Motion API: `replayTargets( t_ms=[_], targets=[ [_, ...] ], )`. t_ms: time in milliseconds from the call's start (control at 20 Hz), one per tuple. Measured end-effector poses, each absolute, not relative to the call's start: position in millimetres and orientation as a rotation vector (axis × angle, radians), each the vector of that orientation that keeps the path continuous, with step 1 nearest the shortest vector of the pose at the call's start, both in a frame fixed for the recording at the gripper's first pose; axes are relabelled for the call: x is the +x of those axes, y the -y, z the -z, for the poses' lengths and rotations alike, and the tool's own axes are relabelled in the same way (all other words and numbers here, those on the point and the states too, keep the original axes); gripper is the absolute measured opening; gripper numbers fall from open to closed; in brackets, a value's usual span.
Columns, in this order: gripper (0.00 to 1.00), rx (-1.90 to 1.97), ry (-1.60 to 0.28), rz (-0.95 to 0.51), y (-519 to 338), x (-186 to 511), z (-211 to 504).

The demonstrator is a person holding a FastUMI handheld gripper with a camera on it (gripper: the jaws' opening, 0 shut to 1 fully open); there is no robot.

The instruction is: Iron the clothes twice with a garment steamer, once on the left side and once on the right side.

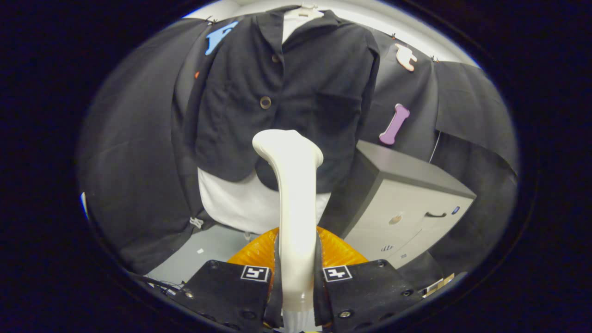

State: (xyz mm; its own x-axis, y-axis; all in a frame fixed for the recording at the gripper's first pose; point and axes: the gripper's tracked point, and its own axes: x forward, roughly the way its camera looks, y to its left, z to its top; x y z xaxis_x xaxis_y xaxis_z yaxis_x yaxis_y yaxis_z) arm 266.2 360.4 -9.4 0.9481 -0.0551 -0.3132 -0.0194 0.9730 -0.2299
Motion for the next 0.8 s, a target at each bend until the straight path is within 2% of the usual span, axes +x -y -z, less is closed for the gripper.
replayTargets(
  t_ms=[300,800],
  targets=[
    [0.29,-0.204,-0.117,-0.064,-413,263,-96],
    [0.29,-0.174,0.240,-0.172,-503,304,-258]
  ],
)
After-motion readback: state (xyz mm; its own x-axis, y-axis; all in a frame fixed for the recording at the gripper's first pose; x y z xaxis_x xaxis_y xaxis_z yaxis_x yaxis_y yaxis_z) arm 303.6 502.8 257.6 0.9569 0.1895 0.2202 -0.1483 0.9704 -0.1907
